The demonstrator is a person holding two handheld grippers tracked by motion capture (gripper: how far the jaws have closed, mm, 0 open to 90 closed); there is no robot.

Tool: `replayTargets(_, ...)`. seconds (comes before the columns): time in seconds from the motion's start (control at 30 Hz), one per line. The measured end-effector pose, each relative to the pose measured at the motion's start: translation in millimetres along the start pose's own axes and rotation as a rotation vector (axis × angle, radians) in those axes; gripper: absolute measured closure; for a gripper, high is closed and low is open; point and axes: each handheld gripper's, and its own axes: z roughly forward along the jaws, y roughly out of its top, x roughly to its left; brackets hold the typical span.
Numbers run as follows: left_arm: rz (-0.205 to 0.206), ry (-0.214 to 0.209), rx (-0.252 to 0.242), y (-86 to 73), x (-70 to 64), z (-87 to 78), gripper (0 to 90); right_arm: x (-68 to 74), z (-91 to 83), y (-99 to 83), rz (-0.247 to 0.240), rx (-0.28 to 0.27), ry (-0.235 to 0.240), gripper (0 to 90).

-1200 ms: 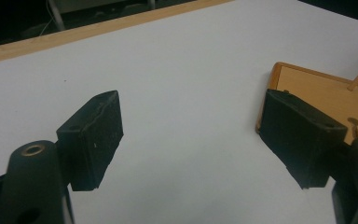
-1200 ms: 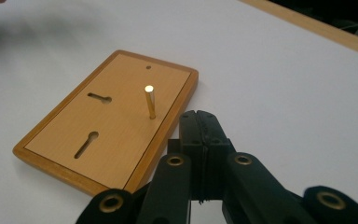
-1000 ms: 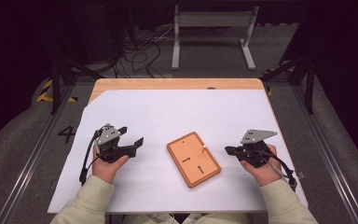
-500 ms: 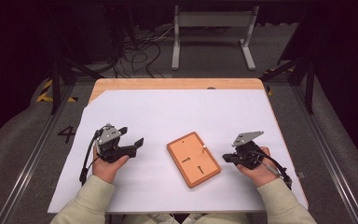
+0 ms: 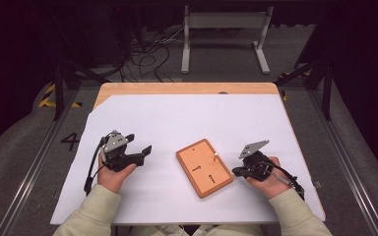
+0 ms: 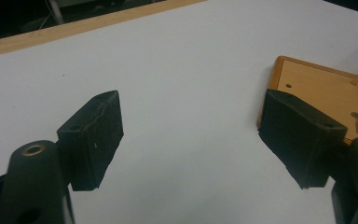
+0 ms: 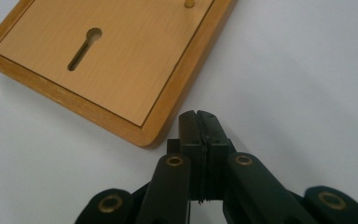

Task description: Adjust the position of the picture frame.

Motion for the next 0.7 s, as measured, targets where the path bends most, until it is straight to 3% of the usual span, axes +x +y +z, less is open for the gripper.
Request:
replayTargets(0.1, 0.001, 0.001, 0.002, 0.0, 0.0, 0.2, 21.9, 2.8, 1.9, 1.4, -0.018, 0.012, 0.02, 90.0)
replayTargets(0.3, 0.001, 0.003, 0.005, -0.1, -0.5, 1.3, 22.0, 6.7, 2.6, 4.2, -0.023, 0.038, -0.001, 90.0)
replayTargets(0.37, 0.002, 0.004, 0.005, -0.1, -0.6, 1.3, 22.0, 8.9, 3.9, 4.6, -0.033, 0.037, 0.039, 90.0)
replayTargets(0.7, 0.002, 0.01, -0.001, -0.7, -0.3, -0.7, 22.1, 31.9, 16.4, 18.5, -0.115, 0.048, 0.098, 90.0)
